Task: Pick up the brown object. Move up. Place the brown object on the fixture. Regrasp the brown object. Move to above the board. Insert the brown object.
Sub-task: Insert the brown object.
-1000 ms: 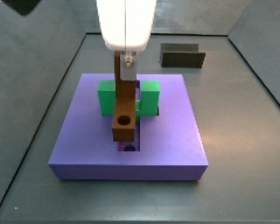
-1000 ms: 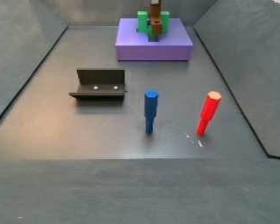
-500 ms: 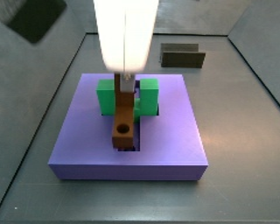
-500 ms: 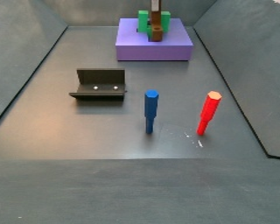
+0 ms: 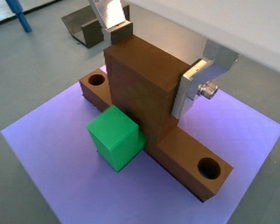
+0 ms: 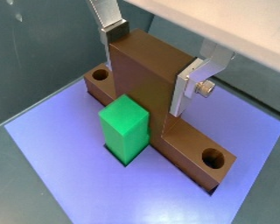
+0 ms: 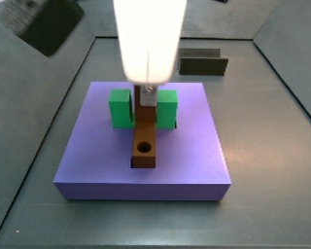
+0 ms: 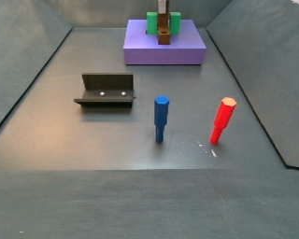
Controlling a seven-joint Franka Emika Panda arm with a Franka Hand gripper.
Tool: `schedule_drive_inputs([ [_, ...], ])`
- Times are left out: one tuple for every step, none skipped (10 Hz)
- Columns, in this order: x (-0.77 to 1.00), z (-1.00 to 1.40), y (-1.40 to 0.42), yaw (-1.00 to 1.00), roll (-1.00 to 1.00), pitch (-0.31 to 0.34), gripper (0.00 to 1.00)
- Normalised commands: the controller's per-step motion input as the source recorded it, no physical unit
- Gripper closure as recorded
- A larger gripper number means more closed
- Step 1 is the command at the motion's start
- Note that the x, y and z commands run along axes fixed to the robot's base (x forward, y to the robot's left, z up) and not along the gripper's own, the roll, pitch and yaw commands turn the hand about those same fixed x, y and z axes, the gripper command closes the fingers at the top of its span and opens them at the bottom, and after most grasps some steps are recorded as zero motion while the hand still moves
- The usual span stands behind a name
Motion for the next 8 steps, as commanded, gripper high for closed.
schedule_drive_inputs([
  [-0.01, -0.29, 0.00, 0.00, 0.15, -0.043, 1.00],
  [-0.13, -0.27, 0.00, -0.01, 0.11, -0.051, 1.00],
  [-0.17, -0.44, 0.00, -0.04, 0.07, -0.109, 1.00],
  [-0.25, -0.79, 0.00, -0.04, 0.00, -0.244, 1.00],
  [-0.21, -0.76, 0.00, -0.02, -0.01, -0.259, 1.00],
  [-0.01, -0.11, 0.00, 0.00, -0.08, -0.113, 1.00],
  [0.00, 0.00, 0.00, 0.00, -0.01, -0.013, 1.00],
  [0.00, 0.00, 0.00, 0.00, 0.00, 0.000, 1.00],
])
